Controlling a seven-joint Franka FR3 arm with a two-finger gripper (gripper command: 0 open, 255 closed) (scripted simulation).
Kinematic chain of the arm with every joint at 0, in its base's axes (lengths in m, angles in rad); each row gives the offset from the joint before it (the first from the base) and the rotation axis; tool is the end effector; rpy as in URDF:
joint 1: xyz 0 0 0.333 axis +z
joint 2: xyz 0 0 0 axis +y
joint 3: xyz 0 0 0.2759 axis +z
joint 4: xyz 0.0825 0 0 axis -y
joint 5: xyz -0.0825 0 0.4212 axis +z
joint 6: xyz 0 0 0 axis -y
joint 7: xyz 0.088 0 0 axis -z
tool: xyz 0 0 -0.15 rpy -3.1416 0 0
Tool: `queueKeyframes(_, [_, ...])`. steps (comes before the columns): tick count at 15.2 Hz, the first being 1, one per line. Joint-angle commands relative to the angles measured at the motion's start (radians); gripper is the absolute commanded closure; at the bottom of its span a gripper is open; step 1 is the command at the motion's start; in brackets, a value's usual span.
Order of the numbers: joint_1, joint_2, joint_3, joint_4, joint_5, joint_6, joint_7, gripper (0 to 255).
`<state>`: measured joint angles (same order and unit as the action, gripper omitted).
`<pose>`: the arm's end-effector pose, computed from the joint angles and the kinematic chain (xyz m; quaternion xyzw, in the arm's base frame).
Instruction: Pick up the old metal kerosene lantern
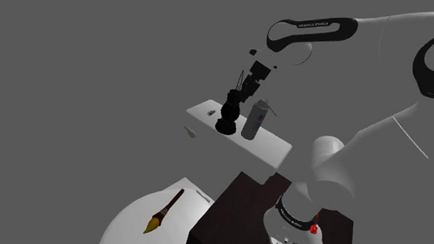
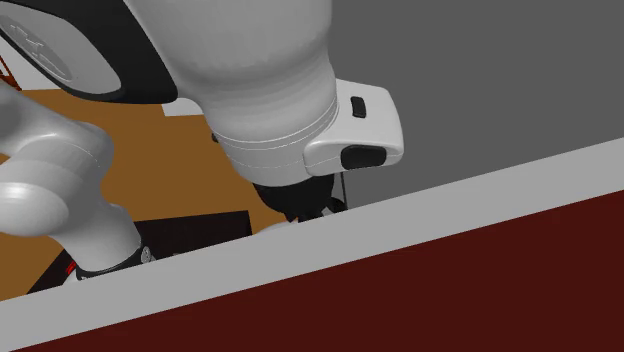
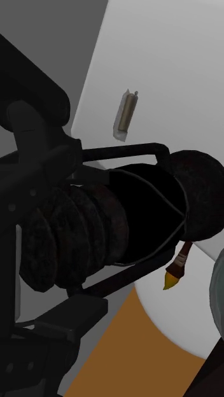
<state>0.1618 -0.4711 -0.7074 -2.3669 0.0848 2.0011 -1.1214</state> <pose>0.4253 -0.2302 0.3723 -0.9390 -0.2885 -0.1343 0.1303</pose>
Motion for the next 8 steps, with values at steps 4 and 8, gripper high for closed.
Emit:
queueKeyframes(4, [0.000,0.000,0.001,-0.002,-0.001,-0.002,0.001,255])
queueKeyframes(8, [-0.003,-0.011,0.012,0.027,-0.005,-0.039,0.016,255])
